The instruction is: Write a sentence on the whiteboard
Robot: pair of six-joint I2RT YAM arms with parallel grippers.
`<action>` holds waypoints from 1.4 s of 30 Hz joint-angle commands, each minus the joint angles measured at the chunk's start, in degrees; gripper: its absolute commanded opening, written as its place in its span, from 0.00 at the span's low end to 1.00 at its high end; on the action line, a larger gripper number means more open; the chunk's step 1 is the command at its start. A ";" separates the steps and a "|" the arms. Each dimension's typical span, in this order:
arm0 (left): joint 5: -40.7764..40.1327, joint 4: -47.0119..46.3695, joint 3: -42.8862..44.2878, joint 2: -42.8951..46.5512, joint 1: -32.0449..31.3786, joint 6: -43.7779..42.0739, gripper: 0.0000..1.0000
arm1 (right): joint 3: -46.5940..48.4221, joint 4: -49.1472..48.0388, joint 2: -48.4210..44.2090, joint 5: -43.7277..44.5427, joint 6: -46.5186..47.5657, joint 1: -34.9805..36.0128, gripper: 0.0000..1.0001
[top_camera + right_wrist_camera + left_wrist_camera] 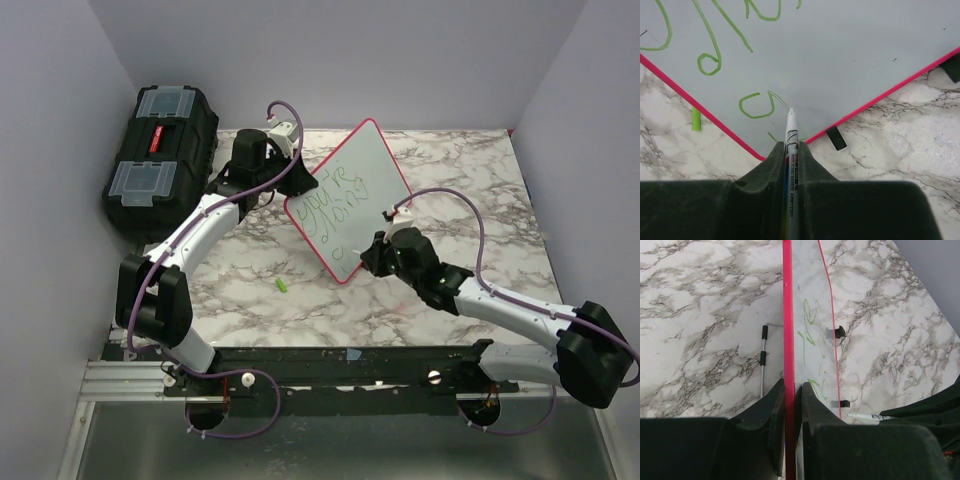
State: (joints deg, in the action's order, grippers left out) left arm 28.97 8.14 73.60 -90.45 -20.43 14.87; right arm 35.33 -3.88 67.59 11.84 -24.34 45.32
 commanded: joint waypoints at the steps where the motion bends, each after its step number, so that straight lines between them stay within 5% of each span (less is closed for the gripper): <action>1: 0.93 6.99 -1.89 -2.22 -1.20 -5.39 0.00 | 0.54 -2.47 1.02 -0.93 0.80 0.16 0.01; 42: 1.61 6.36 -3.04 -1.64 -1.17 -5.12 0.00 | 0.34 -9.79 7.15 1.99 -0.46 0.15 0.01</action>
State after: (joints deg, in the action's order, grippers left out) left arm 29.04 8.16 73.45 -90.45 -20.16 14.87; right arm 37.19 -11.97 73.97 12.84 -24.05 45.32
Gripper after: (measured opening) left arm 0.143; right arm 0.128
